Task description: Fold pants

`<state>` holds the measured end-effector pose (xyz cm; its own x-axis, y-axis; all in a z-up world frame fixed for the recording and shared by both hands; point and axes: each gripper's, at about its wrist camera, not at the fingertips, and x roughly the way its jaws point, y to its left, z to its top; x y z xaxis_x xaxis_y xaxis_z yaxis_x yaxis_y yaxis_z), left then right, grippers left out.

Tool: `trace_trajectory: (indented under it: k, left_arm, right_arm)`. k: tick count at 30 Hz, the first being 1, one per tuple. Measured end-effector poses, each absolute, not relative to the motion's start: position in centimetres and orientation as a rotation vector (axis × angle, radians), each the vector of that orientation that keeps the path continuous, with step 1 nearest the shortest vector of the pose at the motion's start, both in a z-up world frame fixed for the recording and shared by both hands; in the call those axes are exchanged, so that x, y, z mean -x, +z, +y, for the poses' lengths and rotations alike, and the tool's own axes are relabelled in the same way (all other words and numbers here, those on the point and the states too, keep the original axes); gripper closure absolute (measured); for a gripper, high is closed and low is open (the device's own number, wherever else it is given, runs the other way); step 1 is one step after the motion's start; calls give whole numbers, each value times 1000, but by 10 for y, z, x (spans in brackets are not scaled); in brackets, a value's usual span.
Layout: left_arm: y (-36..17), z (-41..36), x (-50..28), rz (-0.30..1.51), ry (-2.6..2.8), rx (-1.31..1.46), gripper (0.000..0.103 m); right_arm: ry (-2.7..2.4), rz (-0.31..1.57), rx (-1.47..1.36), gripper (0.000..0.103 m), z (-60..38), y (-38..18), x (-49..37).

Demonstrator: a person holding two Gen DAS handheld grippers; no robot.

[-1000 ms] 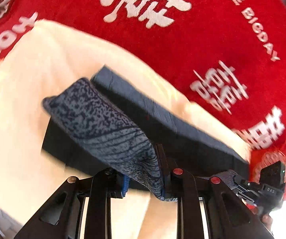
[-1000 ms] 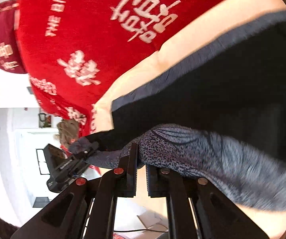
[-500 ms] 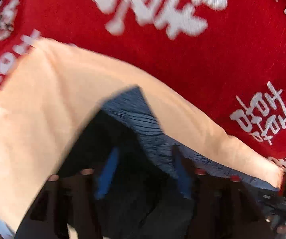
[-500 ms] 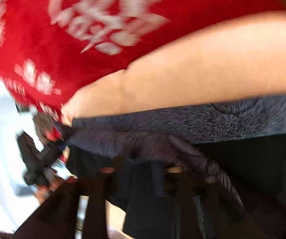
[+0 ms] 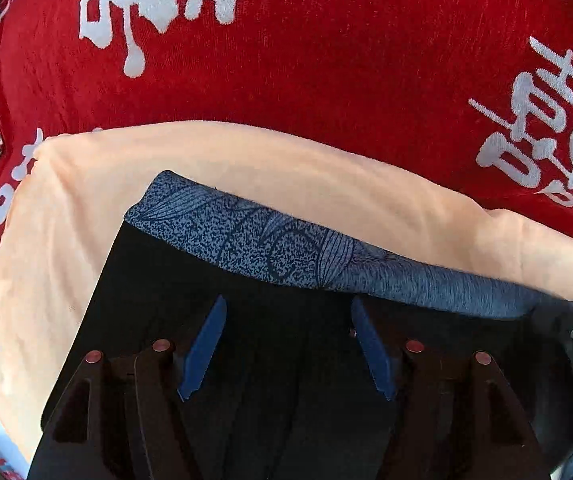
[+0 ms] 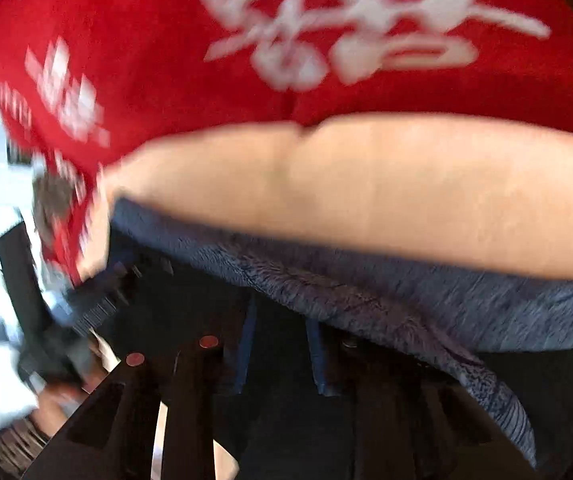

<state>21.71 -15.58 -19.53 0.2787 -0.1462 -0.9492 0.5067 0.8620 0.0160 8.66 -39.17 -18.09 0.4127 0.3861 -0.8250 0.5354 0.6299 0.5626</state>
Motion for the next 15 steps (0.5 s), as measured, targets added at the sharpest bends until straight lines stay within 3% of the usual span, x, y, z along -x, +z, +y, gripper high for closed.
trace_trajectory:
  k: [4, 6, 15]
  left_arm:
    - [-181, -152, -201, 1253, -462, -409, 36]
    - [-174, -150, -184, 1271, -486, -442, 36]
    - [-157, -157, -69, 1401, -657, -509, 36]
  right_arm:
    - [-179, 1120, -938, 67, -409, -154, -58]
    - [-193, 1107, -929, 49, -409, -139, -36]
    - [-236, 1088, -1002, 48, -411, -111, 93]
